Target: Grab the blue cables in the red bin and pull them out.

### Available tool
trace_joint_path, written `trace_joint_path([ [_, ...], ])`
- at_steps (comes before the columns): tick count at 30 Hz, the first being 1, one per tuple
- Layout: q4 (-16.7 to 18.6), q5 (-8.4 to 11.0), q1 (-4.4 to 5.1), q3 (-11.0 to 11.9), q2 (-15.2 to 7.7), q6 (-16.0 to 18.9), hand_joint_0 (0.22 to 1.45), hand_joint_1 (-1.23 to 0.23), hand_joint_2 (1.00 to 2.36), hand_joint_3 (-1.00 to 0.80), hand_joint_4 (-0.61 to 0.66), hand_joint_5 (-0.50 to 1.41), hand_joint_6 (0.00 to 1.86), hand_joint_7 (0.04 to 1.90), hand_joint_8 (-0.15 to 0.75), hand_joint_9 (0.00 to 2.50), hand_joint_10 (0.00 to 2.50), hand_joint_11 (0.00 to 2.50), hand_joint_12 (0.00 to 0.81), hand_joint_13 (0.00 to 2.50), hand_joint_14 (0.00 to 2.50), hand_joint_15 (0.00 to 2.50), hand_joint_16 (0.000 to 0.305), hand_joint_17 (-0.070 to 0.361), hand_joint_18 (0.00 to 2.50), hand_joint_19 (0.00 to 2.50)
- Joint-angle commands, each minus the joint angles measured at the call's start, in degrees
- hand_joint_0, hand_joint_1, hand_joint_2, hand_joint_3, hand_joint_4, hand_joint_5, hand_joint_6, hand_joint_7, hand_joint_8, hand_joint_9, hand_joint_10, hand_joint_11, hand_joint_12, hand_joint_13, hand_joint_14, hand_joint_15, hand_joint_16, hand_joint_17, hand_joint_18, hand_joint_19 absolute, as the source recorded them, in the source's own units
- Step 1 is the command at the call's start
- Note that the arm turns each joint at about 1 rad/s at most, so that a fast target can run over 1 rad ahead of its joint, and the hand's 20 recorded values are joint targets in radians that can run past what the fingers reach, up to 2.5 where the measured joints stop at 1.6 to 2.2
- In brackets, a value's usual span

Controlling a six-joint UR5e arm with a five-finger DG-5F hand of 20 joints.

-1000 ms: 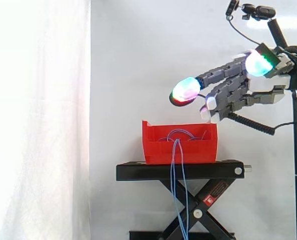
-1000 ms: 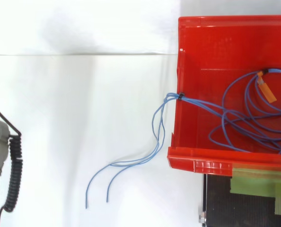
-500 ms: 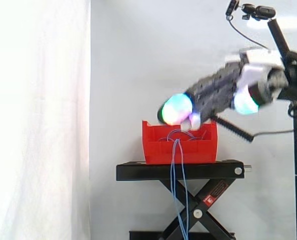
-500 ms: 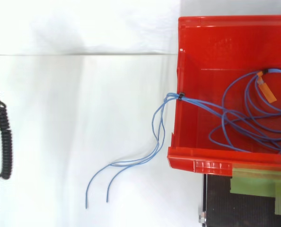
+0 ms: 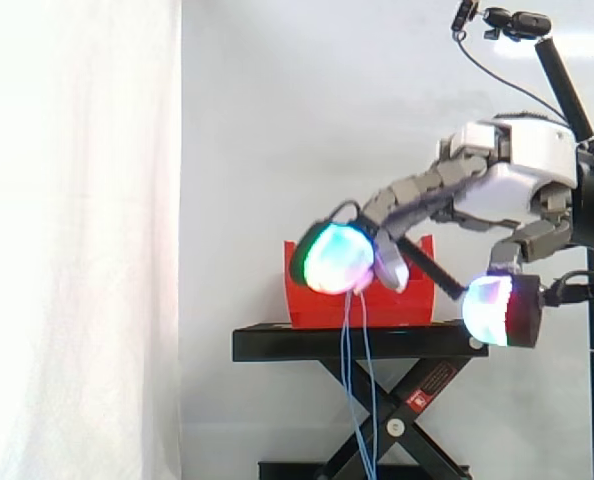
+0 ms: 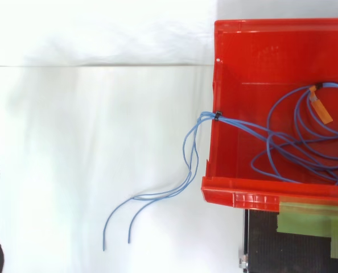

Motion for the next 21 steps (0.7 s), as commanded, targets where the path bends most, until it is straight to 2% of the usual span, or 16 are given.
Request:
trace_joint_path([
  [1,4.15,-4.55,-0.28,-0.02,-0.05,-13.6,0.73,-0.95,1.0,-1.0,0.22,0.42,0.01,0.46,0.29,0.74,0.01,1.23,0.4,0.68,0.02,0.73,0.054,0.121,0.5,0.57],
  [3,4.51,-5.87,-0.37,-0.02,-0.05,-15.89,0.73,-0.95,1.0,-1.0,0.22,0.42,0.01,0.45,0.292,0.74,0.01,1.21,0.399,0.68,0.02,0.71,0.054,0.121,0.5,0.56],
  [4,5.03,-6.22,-0.63,-0.02,-0.05,-19.23,0.73,-0.95,1.0,-1.0,0.22,0.42,0.01,0.45,0.292,0.74,0.01,1.21,0.398,0.68,0.02,0.71,0.054,0.121,0.49,0.56],
  [5,5.03,-6.22,-0.63,-0.02,-0.05,-19.23,0.73,-0.95,1.0,-1.0,0.22,0.42,0.01,0.45,0.293,0.74,0.01,1.21,0.398,0.68,0.02,0.71,0.054,0.121,0.49,0.57],
  [6,5.38,-6.22,-0.81,-0.02,-0.05,-22.48,0.73,-0.95,1.0,-1.0,0.22,0.43,0.01,0.45,0.293,0.74,0.01,1.2,0.399,0.67,0.02,0.71,0.054,0.121,0.49,0.57],
  [7,5.21,-6.22,-0.99,-0.02,-0.05,-27.66,0.74,-0.95,1.0,-1.0,0.22,0.43,0.01,0.45,0.292,0.74,0.01,1.18,0.398,0.67,0.02,0.71,0.054,0.121,0.49,0.57],
  [9,4.59,-6.22,-1.25,0.07,-0.05,-31.44,0.74,-0.94,1.0,-1.0,0.22,0.43,0.01,0.44,0.291,0.74,0.01,1.18,0.398,0.67,0.02,0.71,0.054,0.12,0.49,0.56],
  [11,2.04,-6.13,-1.95,-0.02,-0.05,-36.37,0.74,-0.94,1.0,-1.0,0.22,0.43,0.01,0.44,0.294,0.74,0.01,1.17,0.398,0.67,0.02,0.7,0.054,0.12,0.49,0.57],
  [15,0.11,-6.13,-2.66,0.07,-0.05,-37.68,0.74,-0.94,1.0,-1.0,0.22,0.43,0.01,0.44,0.29,0.74,0.01,1.17,0.397,0.67,0.02,0.69,0.053,0.12,0.49,0.56],
  [16,-2.17,-6.13,-3.27,0.07,-0.05,-37.77,0.74,-0.94,1.0,-1.0,0.22,0.43,0.01,0.44,0.291,0.75,0.01,1.17,0.397,0.67,0.02,0.69,0.053,0.12,0.49,0.56],
  [18,-3.23,-6.13,-3.45,0.07,-0.05,-37.6,0.74,-0.94,1.0,-1.0,0.22,0.43,0.01,0.44,0.291,0.75,0.01,1.17,0.397,0.67,0.02,0.69,0.053,0.12,0.49,0.56],
  [19,-6.92,-5.95,-4.33,1.03,-0.05,-36.28,0.74,-0.94,1.0,-1.0,0.22,0.43,0.01,0.44,0.291,0.75,0.01,1.16,0.398,0.67,0.02,0.68,0.053,0.12,0.49,0.56],
  [20,-10.88,-5.69,-4.76,1.74,-0.05,-34.08,0.74,-0.93,1.0,-1.0,0.22,0.43,0.01,0.44,0.29,0.75,0.01,1.16,0.398,0.67,0.02,0.68,0.053,0.12,0.49,0.57],
  [21,-12.55,-5.52,-5.03,1.91,-0.05,-32.85,0.74,-0.93,1.0,-1.0,0.22,0.43,0.01,0.43,0.292,0.75,0.01,1.17,0.398,0.67,0.02,0.69,0.053,0.12,0.49,0.56],
])
